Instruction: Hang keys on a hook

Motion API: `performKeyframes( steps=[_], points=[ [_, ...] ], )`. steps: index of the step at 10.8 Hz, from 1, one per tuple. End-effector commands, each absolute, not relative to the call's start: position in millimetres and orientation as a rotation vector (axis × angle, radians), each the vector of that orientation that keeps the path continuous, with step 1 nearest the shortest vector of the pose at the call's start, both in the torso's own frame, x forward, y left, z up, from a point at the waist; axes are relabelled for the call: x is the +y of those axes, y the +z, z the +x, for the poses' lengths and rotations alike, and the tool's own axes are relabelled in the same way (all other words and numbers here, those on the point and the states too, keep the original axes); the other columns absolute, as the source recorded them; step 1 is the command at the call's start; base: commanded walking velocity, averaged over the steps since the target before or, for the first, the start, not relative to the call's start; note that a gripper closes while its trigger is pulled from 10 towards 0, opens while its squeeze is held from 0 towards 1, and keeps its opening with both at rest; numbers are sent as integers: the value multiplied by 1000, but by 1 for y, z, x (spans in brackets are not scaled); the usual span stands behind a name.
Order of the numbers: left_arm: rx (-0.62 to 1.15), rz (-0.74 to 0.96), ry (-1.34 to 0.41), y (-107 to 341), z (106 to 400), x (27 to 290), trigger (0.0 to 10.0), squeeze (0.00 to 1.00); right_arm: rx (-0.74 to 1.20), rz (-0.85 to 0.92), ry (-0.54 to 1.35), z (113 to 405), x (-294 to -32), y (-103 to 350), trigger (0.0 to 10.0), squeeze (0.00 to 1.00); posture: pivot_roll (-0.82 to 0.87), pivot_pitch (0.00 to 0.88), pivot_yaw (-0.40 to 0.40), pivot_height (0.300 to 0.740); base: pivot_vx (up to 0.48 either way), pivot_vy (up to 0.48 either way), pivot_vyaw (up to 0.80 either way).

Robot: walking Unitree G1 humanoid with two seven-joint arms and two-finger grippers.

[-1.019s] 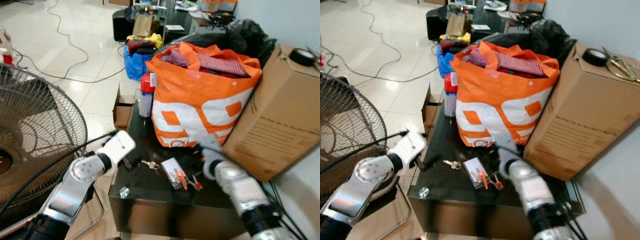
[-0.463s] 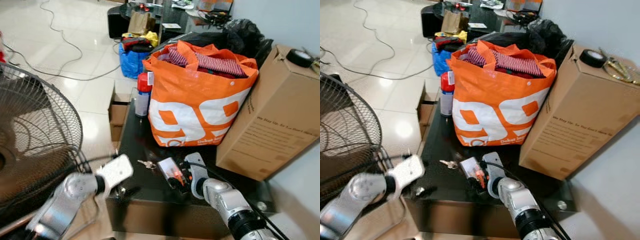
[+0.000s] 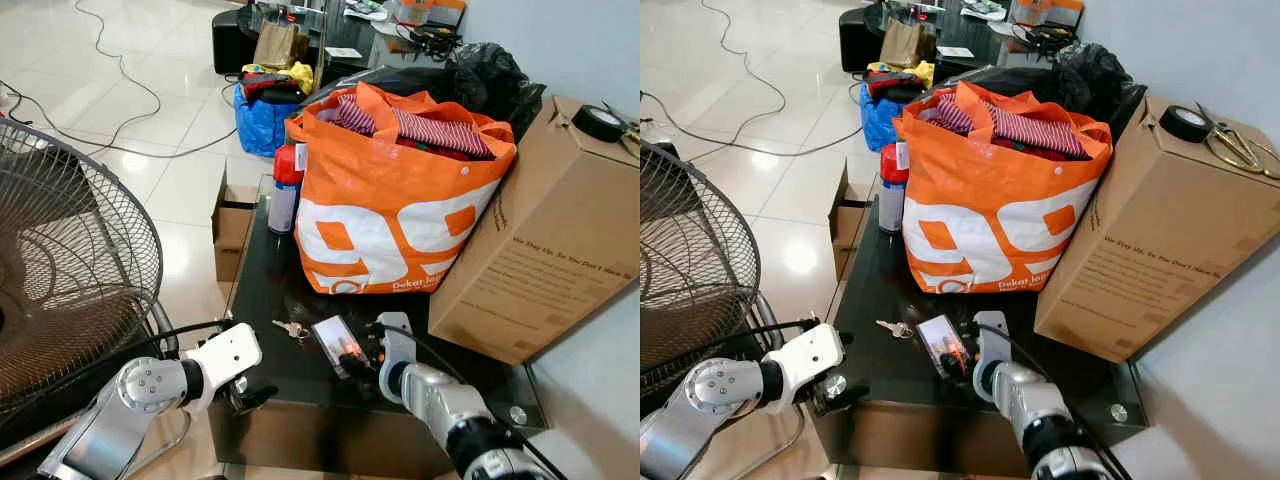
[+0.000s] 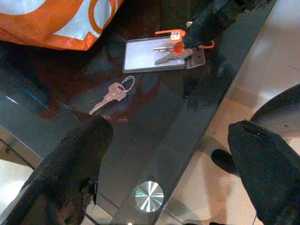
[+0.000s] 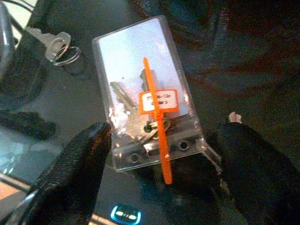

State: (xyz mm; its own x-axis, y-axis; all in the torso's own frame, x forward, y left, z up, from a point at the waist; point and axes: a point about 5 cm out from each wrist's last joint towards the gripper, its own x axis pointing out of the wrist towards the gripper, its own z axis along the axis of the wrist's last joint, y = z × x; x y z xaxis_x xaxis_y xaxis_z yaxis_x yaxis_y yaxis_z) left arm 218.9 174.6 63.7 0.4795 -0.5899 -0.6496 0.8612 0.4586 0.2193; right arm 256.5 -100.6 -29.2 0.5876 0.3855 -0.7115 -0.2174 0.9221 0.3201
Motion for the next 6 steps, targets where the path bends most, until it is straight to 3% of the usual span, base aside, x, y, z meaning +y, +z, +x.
performKeyframes(
  steps=[1,6],
  points=[
    [506,576,-948,69,220,171,10000,0,870,206,318,258,-106,-30,0,0,29,0,-184,740,0,0,0],
    [507,573,-953,70,219,171,10000,0,940,196,251,252,-112,-41,0,0,31,0,-182,740,0,0,0]
  ],
)
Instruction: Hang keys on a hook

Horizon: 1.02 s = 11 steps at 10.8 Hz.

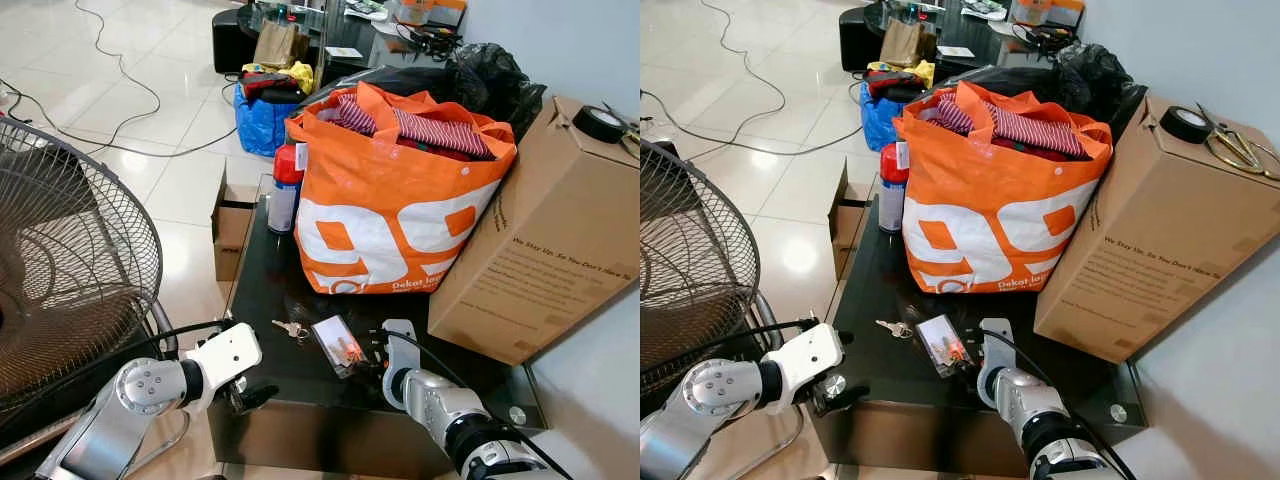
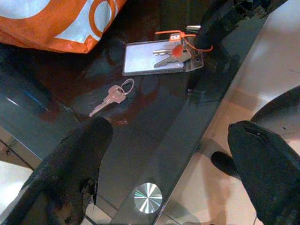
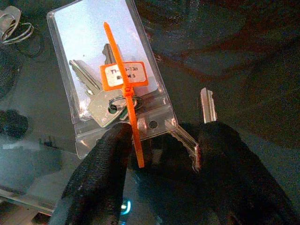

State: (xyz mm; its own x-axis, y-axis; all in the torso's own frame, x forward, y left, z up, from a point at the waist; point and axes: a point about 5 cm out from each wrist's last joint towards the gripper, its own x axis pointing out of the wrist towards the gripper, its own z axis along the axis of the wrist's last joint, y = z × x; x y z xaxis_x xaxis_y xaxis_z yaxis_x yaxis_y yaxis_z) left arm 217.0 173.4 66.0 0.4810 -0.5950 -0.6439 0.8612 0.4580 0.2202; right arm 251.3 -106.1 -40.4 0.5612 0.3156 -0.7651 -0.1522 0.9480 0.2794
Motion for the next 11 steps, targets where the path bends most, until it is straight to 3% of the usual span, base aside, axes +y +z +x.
performKeyframes(
  steps=[1,11],
  points=[
    [505,574,-955,71,220,170,10000,0,944,199,258,252,-111,-41,0,0,31,0,-182,740,0,0,0],
    [491,586,-944,72,223,169,10000,0,893,160,327,256,-110,-36,0,0,38,0,-184,740,0,0,0]
  ],
)
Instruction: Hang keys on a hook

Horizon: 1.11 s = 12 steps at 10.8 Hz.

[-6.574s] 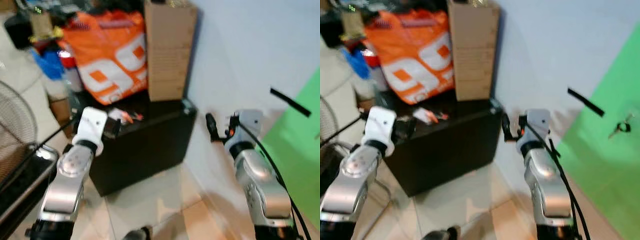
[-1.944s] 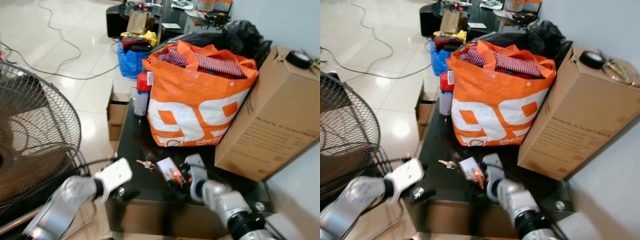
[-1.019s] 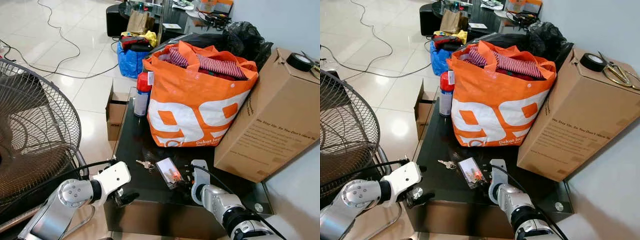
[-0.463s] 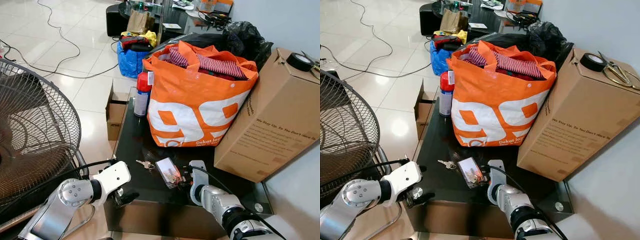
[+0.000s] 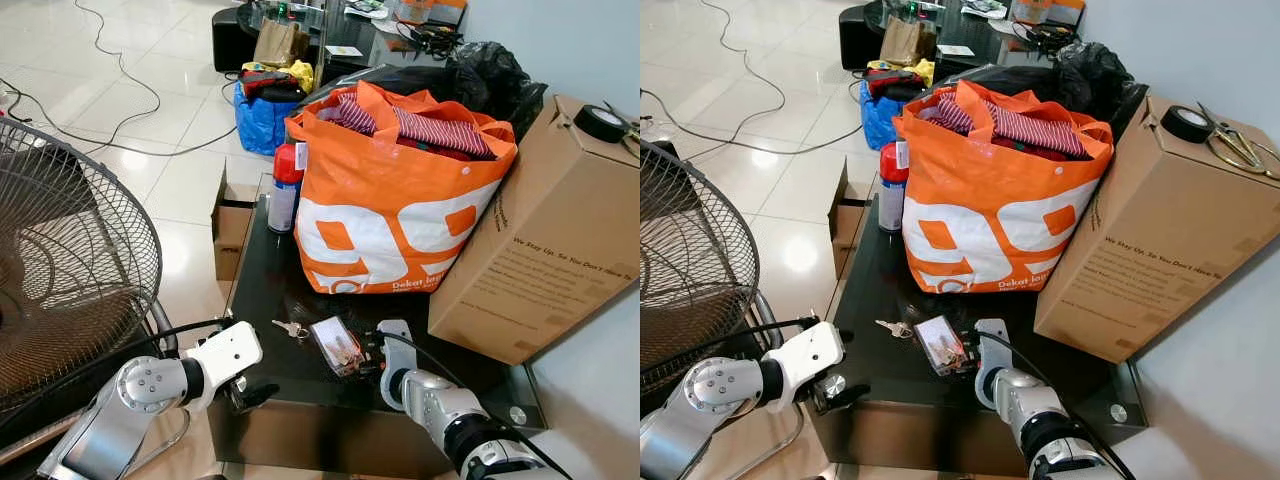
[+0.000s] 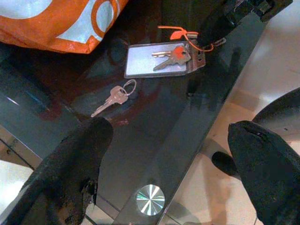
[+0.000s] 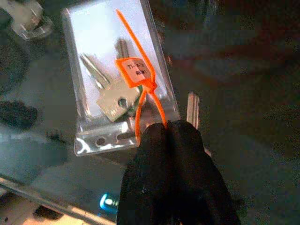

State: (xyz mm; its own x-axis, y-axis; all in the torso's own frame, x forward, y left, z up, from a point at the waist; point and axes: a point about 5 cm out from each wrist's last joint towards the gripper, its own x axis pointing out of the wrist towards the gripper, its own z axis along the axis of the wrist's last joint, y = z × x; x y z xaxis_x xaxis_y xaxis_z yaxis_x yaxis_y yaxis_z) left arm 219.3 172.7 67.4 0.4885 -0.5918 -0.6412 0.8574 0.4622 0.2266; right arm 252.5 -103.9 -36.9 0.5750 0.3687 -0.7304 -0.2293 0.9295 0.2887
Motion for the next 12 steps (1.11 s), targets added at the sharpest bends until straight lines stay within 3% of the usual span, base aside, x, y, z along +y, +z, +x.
performKeyframes(
  steps=[1,2,5,8,10,11,12],
  points=[
    [485,589,-936,73,224,170,10000,0,836,159,361,259,-112,-30,0,0,44,0,-184,740,0,0,0],
    [475,590,-923,76,225,171,10000,0,719,190,446,263,-112,-13,0,0,46,0,-183,740,0,0,0],
    [457,590,-908,77,228,171,10000,0,599,196,528,258,-115,7,0,0,52,0,-174,740,0,0,0],
    [292,446,-662,108,245,176,10000,0,404,217,432,259,-132,50,0,0,66,0,-155,740,0,0,0],
    [152,240,-488,132,258,176,10000,0,261,203,309,261,-145,91,0,0,57,0,-109,740,0,0,0],
    [138,224,-456,137,261,174,10000,0,232,187,267,260,-148,102,0,0,50,0,-101,740,0,0,0],
    [99,236,-312,142,268,178,10000,0,214,144,194,261,-154,113,0,0,56,0,-98,740,0,0,0]
  ],
)
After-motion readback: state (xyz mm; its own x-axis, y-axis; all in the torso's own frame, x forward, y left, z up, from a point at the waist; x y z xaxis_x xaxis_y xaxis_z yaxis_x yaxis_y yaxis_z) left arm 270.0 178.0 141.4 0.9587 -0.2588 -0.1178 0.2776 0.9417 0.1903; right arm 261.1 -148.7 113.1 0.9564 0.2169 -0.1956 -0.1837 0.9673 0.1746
